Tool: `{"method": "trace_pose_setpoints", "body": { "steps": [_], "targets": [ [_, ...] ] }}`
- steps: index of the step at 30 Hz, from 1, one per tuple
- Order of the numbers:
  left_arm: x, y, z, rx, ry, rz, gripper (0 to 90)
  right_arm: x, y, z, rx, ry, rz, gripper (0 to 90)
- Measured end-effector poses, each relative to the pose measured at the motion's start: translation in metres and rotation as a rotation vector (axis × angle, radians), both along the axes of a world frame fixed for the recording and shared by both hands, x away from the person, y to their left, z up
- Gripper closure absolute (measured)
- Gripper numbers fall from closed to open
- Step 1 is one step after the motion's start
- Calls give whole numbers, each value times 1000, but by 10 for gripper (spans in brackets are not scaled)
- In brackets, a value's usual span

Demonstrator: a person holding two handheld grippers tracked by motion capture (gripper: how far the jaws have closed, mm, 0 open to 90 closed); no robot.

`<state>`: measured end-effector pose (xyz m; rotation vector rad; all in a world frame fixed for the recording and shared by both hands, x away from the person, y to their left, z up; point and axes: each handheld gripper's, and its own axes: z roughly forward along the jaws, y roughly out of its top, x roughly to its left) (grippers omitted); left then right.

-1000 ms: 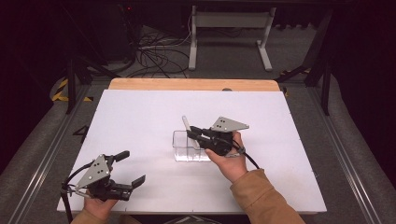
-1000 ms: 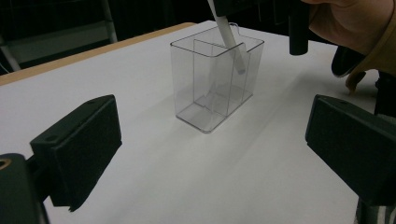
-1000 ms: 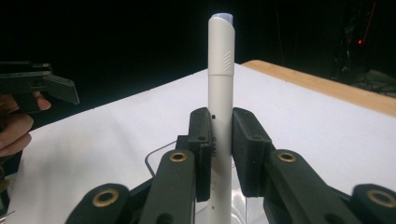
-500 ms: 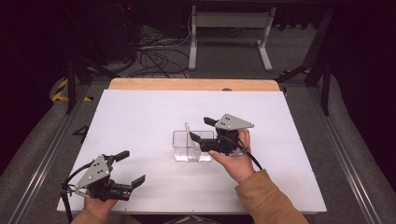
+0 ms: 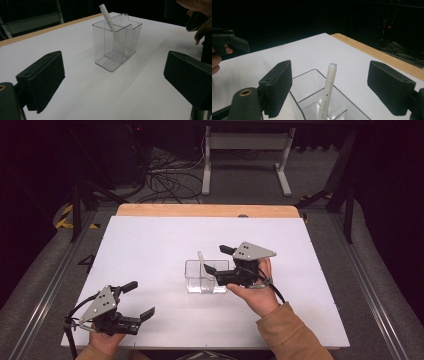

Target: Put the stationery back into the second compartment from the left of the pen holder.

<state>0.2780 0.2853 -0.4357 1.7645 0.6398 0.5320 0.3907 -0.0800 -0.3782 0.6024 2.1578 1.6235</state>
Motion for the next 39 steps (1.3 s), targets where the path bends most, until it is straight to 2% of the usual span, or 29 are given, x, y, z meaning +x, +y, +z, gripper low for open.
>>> {"method": "trace_pose_setpoints", "body": {
  "steps": [9, 12, 17, 24, 28, 39],
  "targets": [
    [-1, 1, 0, -12, 5, 5, 41, -5, -11, 6, 11, -21, 24, 152],
    [-2, 1, 1, -15, 5, 7, 41, -10, -22, 9, 28, -27, 23, 132],
    [-4, 2, 1, -18, 4, 11, 41, -17, -49, 6, 48, -20, -13, 95],
    [-6, 2, 1, -18, 5, 15, 41, -27, -90, -8, 62, -18, -51, 63],
    [-7, 3, 1, -21, 3, 18, 40, -31, -109, -20, 48, -9, -42, 48],
    [-8, 5, 0, -16, 2, 33, 39, -40, -139, -59, 10, 22, -73, 54]
  ]
}}
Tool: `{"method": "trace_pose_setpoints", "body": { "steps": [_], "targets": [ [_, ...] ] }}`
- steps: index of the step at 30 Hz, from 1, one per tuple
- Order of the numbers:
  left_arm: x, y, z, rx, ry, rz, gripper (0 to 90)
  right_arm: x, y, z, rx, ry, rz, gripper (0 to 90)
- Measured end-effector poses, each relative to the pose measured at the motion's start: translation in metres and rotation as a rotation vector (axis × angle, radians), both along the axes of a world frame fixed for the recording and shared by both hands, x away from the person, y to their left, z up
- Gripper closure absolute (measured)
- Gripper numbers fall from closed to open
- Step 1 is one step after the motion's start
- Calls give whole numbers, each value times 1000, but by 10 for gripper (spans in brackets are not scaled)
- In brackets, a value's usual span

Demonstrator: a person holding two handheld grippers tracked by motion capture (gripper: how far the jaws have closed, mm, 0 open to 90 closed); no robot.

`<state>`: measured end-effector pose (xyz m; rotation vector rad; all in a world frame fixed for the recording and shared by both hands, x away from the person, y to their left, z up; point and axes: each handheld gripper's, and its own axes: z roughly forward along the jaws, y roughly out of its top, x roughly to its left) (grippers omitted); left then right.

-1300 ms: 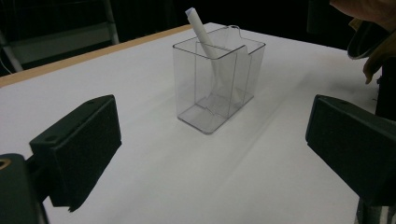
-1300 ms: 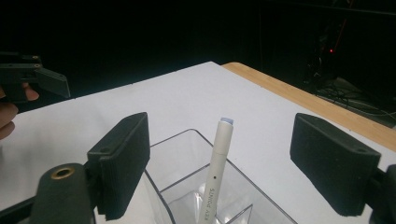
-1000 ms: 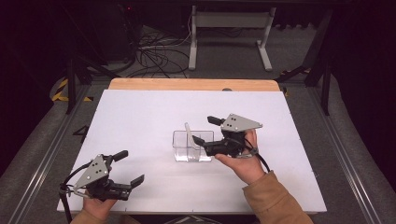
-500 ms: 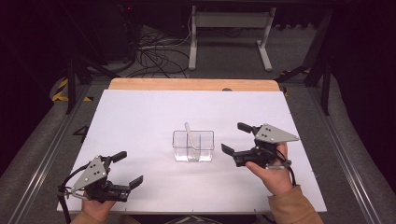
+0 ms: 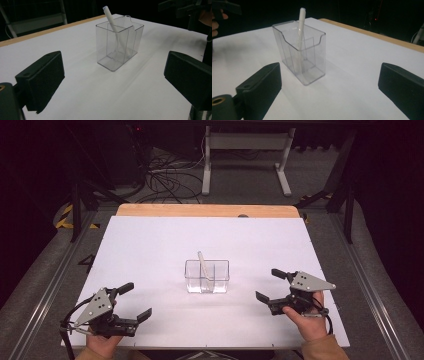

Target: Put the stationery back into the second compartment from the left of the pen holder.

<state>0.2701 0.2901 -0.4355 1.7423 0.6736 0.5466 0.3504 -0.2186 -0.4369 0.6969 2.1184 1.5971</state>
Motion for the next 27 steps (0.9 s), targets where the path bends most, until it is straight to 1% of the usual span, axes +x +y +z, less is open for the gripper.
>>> {"method": "trace_pose_setpoints", "body": {
  "steps": [2, 4, 6, 11, 12, 13, 14, 15, 16, 17, 19, 24, 27],
  "targets": [
    [0, 0, -1, 10, -6, 13, 40, 0, -4, -8, -10, 5, -12, 56],
    [0, 0, -1, 15, -4, 19, 41, -1, -7, -15, -20, 13, -22, 57],
    [0, 0, -1, 8, -2, 17, 41, -2, -10, -22, -23, 25, -36, 59],
    [0, 1, -3, 2, 0, 7, 40, -10, -16, -35, -6, 39, -58, 67],
    [0, 1, -3, 5, -5, 10, 39, -11, -17, -38, -15, 51, -65, 93],
    [-1, 1, -4, 11, -15, 19, 42, -13, -19, -40, -35, 63, -73, 117],
    [-1, 1, -5, 20, -21, 25, 46, -13, -20, -43, -57, 74, -78, 121],
    [0, 2, -5, 20, -16, 24, 46, -14, -21, -44, -57, 77, -75, 121],
    [0, 2, -6, 7, -14, 18, 46, -15, -22, -43, -51, 67, -77, 123],
    [0, 2, -6, 1, -13, 11, 46, -16, -22, -43, -54, 69, -79, 123],
    [0, 1, -6, 19, -14, 8, 44, -15, -22, -43, -64, 71, -76, 123],
    [2, 4, -10, -2, 20, 5, 43, -15, -20, -43, -76, 64, -72, 123],
    [3, 4, -12, 6, 38, -4, 43, -15, -19, -42, -81, 56, -75, 121]
  ]
}}
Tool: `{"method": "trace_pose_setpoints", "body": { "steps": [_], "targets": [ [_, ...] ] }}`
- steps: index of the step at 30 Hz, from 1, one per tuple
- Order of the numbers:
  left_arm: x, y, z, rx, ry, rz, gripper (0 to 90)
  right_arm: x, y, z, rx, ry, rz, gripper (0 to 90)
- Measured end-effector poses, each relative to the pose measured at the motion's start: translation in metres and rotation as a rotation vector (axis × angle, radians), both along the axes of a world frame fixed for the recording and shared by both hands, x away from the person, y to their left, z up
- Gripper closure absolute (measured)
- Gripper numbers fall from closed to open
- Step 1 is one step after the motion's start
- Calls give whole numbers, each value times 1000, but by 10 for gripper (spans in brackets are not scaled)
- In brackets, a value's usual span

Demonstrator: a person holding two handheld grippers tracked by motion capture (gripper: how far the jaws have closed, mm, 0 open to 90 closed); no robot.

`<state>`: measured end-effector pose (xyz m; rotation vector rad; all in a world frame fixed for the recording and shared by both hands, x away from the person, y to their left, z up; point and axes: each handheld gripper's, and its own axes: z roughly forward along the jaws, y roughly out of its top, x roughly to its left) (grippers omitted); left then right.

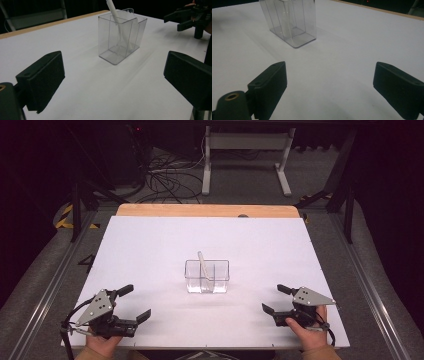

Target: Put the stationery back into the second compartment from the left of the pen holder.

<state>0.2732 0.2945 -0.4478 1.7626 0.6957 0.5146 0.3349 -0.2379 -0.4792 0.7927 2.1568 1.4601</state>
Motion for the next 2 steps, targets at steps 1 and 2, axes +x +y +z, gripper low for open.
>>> {"method": "trace_pose_setpoints", "body": {
  "steps": [1, 2],
  "targets": [
    [0, 0, 0, 9, -7, 0, 43, 0, 0, 0, 3, -4, 1, 119],
    [0, 0, -1, 13, -8, 0, 43, 0, 0, 1, 7, -8, 1, 116]
  ]
}}
